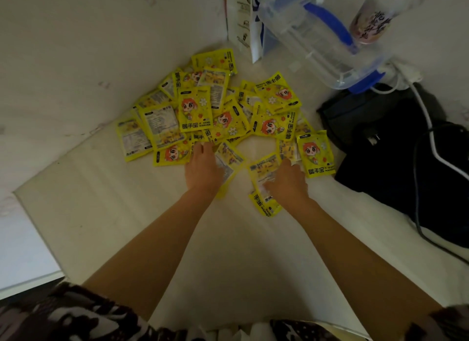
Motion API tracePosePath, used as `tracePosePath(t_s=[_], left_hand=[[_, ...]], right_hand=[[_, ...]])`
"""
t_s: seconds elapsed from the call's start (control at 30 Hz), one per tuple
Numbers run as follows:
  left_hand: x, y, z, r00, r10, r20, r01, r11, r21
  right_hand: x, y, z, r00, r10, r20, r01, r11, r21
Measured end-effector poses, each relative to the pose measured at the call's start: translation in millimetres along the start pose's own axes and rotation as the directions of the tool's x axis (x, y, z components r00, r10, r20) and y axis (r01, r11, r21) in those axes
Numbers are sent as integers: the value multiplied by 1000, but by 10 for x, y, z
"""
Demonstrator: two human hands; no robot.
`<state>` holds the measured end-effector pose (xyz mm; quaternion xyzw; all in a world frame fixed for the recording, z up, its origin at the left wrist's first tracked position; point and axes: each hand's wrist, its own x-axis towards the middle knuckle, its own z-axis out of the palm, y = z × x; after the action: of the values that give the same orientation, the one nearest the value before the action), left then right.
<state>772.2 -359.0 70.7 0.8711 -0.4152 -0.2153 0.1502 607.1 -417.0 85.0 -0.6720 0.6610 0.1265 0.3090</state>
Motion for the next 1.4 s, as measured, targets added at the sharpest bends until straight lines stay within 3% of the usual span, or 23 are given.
tracePosePath(t_s=[0.2, 0.33, 0.47, 0.57, 0.67, 0.77, 0.83, 0.93, 1.07, 1.27, 1.4], left_hand=[[-99, -98, -97, 997, -66, 27, 70, 977, -203], [-222, -192, -192, 991, -130, 36, 135, 943, -304], [-326, -239, -236, 987, -151, 55, 161, 927, -338], [-360, -247, -212, 984, -162, 72, 176, 928, -329], [-333, -239, -175, 987, -136, 81, 154, 942, -298], [-266, -238, -134, 991, -118, 69, 132, 960, -245], [-233, -244, -96, 994, -97, 44, 103, 981, -164], [-215, -223, -73, 994, -105, 37, 107, 993, -58], [-218, -180, -62, 994, -89, 55, 90, 996, -12], [-305, -189, -36, 999, -27, 36, 24, 996, 81], [-386, -185, -39, 1000, 4, 22, -3, 1000, -19]], right_hand=[[-14, 88, -36, 992, -114, -56, 124, 967, 223], [-94, 214, -121, 991, -97, -93, 126, 908, 399], [-244, 407, -127, 989, -122, -84, 146, 901, 409], [-316, 517, -46, 982, -181, -62, 191, 924, 332], [-321, 571, 52, 946, -325, 5, 323, 941, 102], [-279, 543, 63, 898, -439, 27, 435, 877, -203], [-244, 506, 31, 855, -519, 8, 497, 813, -302], [-163, 467, 3, 797, -602, 47, 582, 746, -322], [-100, 435, 8, 801, -579, 152, 589, 715, -378], [-136, 481, 66, 806, -587, 77, 568, 728, -385], [-171, 508, 69, 793, -609, 1, 555, 723, -412]])
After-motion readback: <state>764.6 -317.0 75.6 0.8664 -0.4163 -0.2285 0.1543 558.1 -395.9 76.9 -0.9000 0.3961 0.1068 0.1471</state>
